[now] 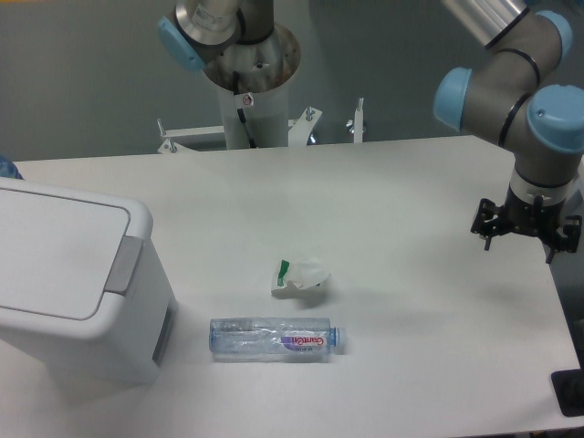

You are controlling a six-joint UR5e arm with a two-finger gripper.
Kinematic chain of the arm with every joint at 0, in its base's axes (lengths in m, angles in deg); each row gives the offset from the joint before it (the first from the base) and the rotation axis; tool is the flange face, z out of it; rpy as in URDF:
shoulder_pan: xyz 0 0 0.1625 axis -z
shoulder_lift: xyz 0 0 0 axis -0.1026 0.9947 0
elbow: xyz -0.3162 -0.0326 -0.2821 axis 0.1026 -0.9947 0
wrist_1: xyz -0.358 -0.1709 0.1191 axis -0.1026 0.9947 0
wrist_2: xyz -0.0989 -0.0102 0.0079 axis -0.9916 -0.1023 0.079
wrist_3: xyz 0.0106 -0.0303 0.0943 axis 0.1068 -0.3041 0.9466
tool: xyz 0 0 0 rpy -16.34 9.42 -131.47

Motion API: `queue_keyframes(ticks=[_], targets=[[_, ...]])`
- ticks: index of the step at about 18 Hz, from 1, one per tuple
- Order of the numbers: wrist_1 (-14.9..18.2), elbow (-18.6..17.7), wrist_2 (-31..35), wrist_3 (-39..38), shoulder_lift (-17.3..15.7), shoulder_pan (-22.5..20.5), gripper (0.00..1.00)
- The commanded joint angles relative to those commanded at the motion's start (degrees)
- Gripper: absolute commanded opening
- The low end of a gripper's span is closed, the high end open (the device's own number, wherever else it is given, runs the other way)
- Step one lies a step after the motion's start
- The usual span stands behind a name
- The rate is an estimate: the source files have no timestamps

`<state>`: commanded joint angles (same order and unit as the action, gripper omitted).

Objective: Open the trash can

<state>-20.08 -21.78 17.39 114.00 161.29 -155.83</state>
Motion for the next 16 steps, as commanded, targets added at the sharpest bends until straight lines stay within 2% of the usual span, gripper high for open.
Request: queue_keyframes(ticks=[16], targets=[[0.26, 0.79, 0.09, -0.44, -0.70, 0.26, 1.00]])
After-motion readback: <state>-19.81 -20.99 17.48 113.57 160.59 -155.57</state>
